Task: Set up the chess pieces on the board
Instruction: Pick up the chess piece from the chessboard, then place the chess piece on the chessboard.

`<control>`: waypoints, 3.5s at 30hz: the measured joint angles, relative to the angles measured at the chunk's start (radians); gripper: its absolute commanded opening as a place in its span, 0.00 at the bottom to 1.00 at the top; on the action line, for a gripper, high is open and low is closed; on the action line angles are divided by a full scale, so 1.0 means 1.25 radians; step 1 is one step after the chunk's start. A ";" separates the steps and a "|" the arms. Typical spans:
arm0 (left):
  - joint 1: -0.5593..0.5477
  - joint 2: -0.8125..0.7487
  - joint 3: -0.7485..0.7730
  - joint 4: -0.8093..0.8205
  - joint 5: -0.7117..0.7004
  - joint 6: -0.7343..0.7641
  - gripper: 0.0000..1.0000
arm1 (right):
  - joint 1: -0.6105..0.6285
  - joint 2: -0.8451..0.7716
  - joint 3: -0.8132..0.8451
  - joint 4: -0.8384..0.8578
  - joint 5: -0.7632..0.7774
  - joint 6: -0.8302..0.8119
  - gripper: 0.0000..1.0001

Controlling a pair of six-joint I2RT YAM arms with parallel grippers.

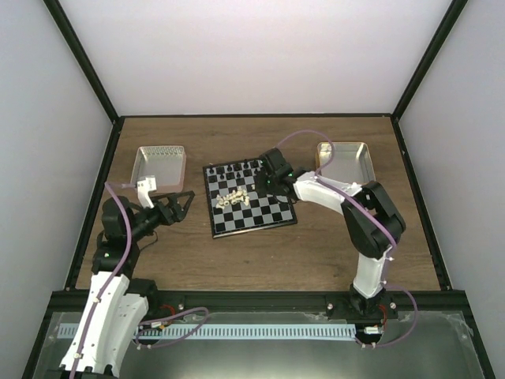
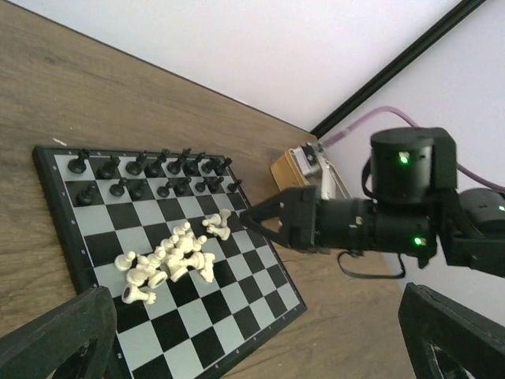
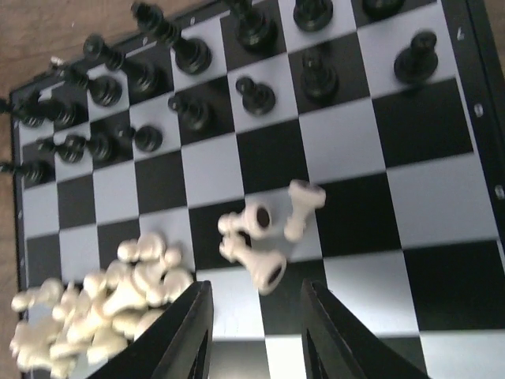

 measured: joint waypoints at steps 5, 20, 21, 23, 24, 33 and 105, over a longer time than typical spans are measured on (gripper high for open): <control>0.000 -0.001 -0.007 0.004 0.014 -0.012 1.00 | 0.000 0.083 0.090 -0.016 0.032 -0.010 0.26; 0.000 0.000 -0.007 0.011 0.018 -0.015 0.99 | 0.000 0.111 0.104 -0.050 0.025 -0.028 0.22; 0.000 0.001 -0.007 0.011 0.018 -0.015 0.99 | 0.000 0.115 0.104 -0.051 0.021 -0.030 0.22; 0.000 0.001 -0.007 0.011 0.018 -0.015 0.99 | 0.000 0.124 0.104 -0.052 0.016 -0.033 0.22; 0.000 0.001 -0.007 0.011 0.018 -0.015 0.99 | 0.000 0.129 0.104 -0.054 0.014 -0.034 0.21; 0.000 0.002 -0.007 0.011 0.017 -0.015 0.99 | 0.001 0.136 0.104 -0.056 -0.002 -0.056 0.15; -0.390 0.636 -0.054 0.579 -0.065 -0.460 0.25 | 0.013 -0.181 -0.402 0.540 -0.491 0.113 0.10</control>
